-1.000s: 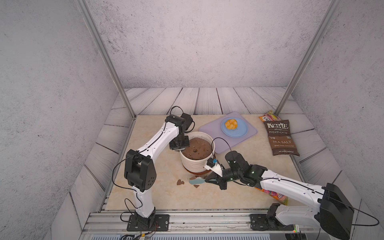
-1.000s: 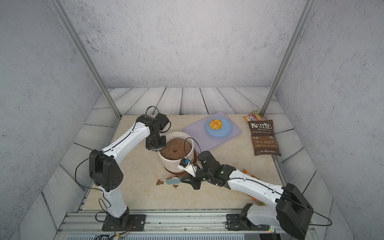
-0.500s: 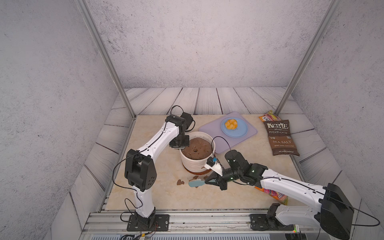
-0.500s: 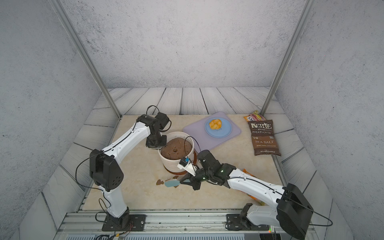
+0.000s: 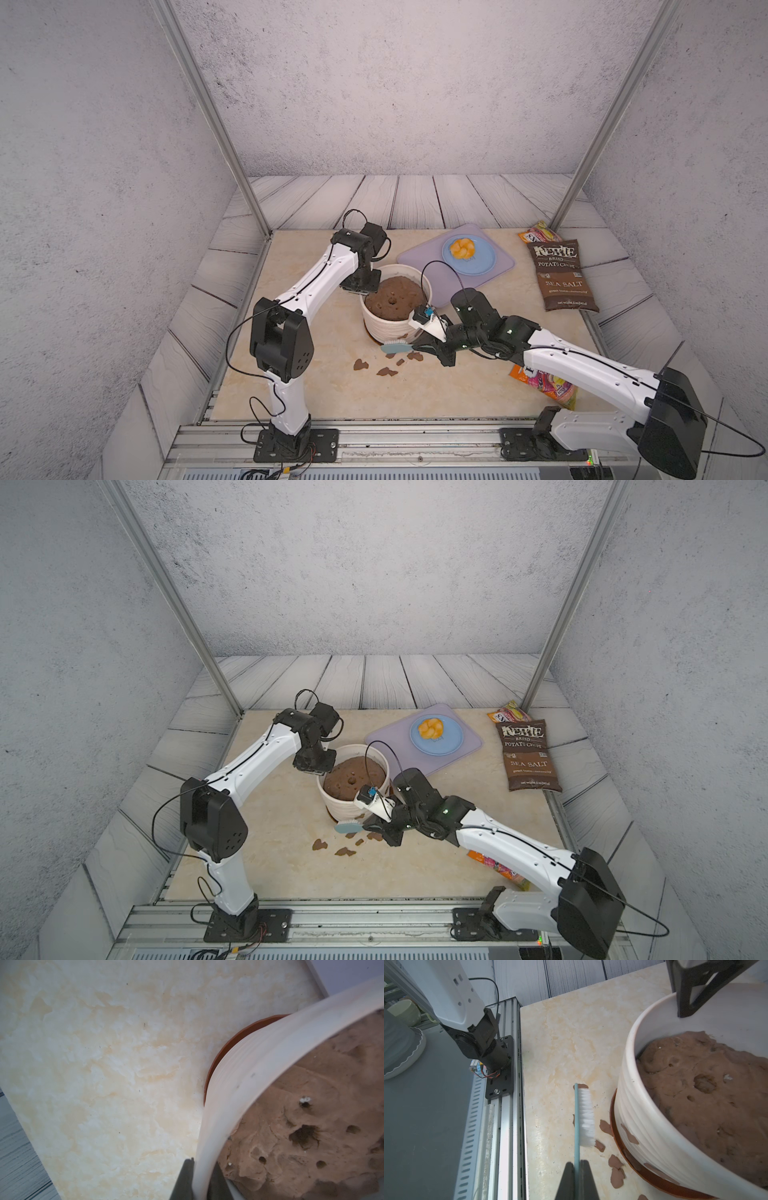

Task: Scrub the dried mud off the ceramic pot
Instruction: Rotate the pot on the tray.

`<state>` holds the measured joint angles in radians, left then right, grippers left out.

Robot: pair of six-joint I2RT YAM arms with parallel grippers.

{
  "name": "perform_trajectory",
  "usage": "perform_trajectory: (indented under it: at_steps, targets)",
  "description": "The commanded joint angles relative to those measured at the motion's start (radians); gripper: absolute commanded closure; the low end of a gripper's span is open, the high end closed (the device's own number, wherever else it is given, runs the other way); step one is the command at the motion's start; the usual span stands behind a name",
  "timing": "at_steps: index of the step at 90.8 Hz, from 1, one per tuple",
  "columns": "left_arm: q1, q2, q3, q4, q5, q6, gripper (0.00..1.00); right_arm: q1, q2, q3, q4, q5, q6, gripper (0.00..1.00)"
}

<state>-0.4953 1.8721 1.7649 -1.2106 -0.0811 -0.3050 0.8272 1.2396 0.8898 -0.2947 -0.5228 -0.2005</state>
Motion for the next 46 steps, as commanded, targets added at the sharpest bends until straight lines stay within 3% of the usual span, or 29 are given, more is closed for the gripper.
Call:
perform_trajectory:
  at_steps: [1,46]
  targets:
    - [0.003,0.024,-0.008,-0.082,-0.112,0.128,0.98,-0.044,0.014,0.015,0.005,0.007,-0.029,1.00]
    - [0.003,0.012,-0.021,-0.078,-0.073,0.167,0.99,-0.125,0.131,0.012,0.095,0.033,-0.070,1.00]
